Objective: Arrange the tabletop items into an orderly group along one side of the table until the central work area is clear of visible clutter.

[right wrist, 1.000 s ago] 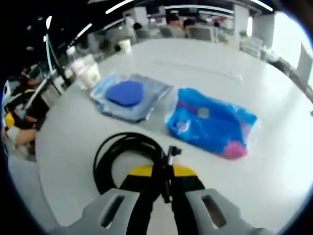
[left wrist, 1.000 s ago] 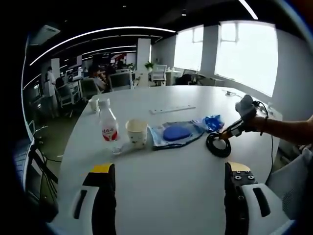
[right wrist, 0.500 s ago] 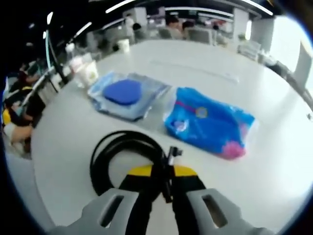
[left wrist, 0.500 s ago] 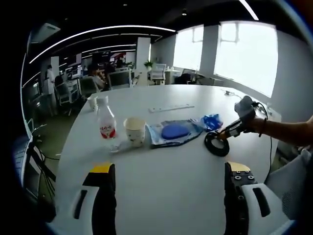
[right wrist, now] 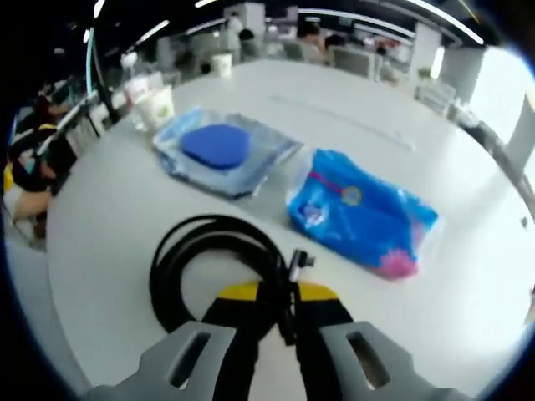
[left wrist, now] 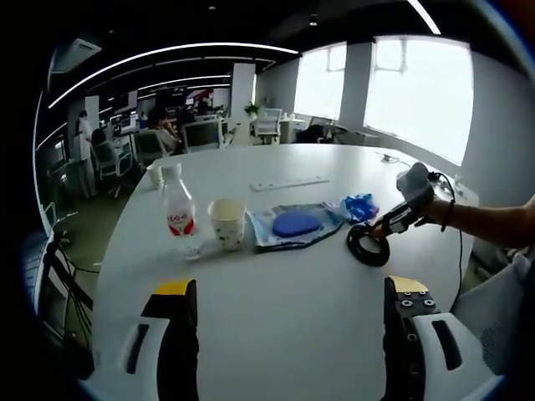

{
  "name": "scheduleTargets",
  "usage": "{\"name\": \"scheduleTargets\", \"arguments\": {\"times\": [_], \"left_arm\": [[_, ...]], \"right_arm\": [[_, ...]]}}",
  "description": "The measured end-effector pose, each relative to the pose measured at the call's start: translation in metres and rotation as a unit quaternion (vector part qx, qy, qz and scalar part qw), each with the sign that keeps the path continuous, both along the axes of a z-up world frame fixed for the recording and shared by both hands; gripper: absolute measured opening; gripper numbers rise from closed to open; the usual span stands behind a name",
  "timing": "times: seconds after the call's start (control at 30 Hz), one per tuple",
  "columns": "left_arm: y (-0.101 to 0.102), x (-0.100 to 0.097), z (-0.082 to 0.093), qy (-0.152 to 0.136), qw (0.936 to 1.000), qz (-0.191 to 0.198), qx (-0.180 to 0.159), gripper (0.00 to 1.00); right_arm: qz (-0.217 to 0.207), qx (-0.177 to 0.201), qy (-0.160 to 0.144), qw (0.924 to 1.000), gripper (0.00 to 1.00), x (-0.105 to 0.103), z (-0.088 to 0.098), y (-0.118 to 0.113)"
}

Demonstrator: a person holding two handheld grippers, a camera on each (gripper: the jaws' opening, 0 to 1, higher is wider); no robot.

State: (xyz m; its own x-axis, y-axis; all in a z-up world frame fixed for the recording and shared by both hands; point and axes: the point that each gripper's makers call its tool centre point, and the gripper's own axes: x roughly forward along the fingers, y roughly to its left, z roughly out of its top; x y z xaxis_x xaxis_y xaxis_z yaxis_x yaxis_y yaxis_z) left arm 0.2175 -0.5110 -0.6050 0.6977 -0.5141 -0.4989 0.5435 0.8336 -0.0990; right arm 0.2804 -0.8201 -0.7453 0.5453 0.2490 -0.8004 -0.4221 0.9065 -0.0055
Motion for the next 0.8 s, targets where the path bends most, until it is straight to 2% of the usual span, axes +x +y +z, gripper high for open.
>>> {"name": "scheduleTargets", "arguments": {"times": [0.27,0.37,0.67,0.8], "left_arm": [[-0.001,0.000,0.003,-0.003,1.0000,-0.002,-0.001,0.92],[0.001,0.000,0.004,-0.004,1.0000,-0.002,-0.001,0.92],[0.008,0.000,0.009,-0.007,0.9999,0.008,-0.006,0.93],[0.010,0.000,0.010,-0.008,0.9999,0.013,-0.007,0.93]], "right_arm": [[-0.007,-0.002,0.005,1.0000,0.13,0.000,0.000,0.001],[-0.030,0.037,-0.004,0.9988,0.20,0.003,0.003,0.006],[-0.038,0.039,-0.018,0.9984,0.23,0.005,0.016,0.006],[-0.043,0.048,-0.018,0.9978,0.28,0.004,0.018,0.007]]}}
